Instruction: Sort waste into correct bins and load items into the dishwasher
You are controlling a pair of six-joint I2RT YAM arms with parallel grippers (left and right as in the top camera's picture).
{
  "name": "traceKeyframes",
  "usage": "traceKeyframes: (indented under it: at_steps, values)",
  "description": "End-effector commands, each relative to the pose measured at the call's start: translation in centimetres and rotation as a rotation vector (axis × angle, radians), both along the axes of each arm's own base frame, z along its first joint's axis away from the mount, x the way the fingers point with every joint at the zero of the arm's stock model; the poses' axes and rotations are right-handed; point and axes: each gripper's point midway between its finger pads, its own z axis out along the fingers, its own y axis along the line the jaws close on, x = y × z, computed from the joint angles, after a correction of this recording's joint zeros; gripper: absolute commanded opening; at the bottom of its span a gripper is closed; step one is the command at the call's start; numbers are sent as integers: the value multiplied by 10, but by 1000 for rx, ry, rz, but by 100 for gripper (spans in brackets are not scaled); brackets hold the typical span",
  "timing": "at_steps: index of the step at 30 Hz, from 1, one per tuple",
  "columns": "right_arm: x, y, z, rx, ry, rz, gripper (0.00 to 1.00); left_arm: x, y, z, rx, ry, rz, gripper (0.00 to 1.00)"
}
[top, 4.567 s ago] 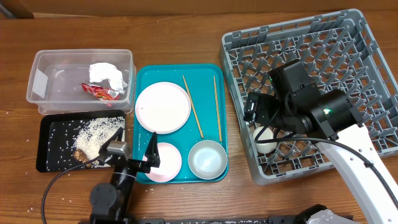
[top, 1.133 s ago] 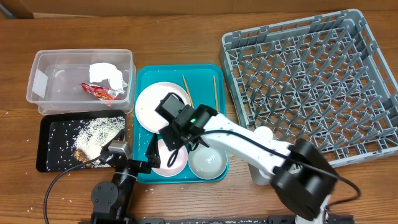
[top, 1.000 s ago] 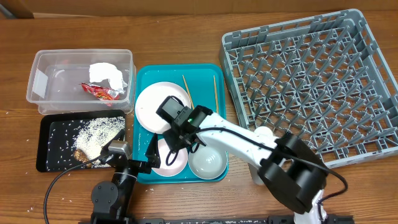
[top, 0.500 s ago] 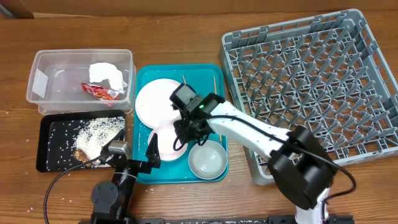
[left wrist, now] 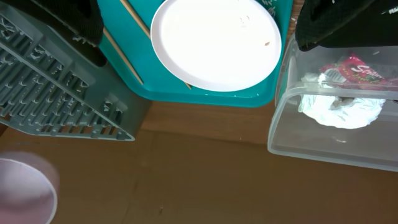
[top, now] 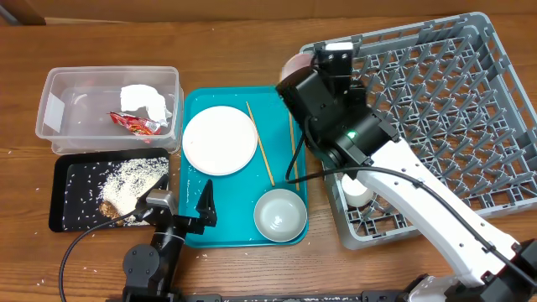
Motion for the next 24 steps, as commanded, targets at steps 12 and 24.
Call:
traceKeyframes:
  at_steps: [12, 24]
  values:
    - [30, -158, -27, -528, 183, -421, 4, 0, 0, -1, -3, -2, -2, 100]
    - [40, -200, -90, -545, 378, -474, 4, 0, 0, -1, -3, -2, -2, 100]
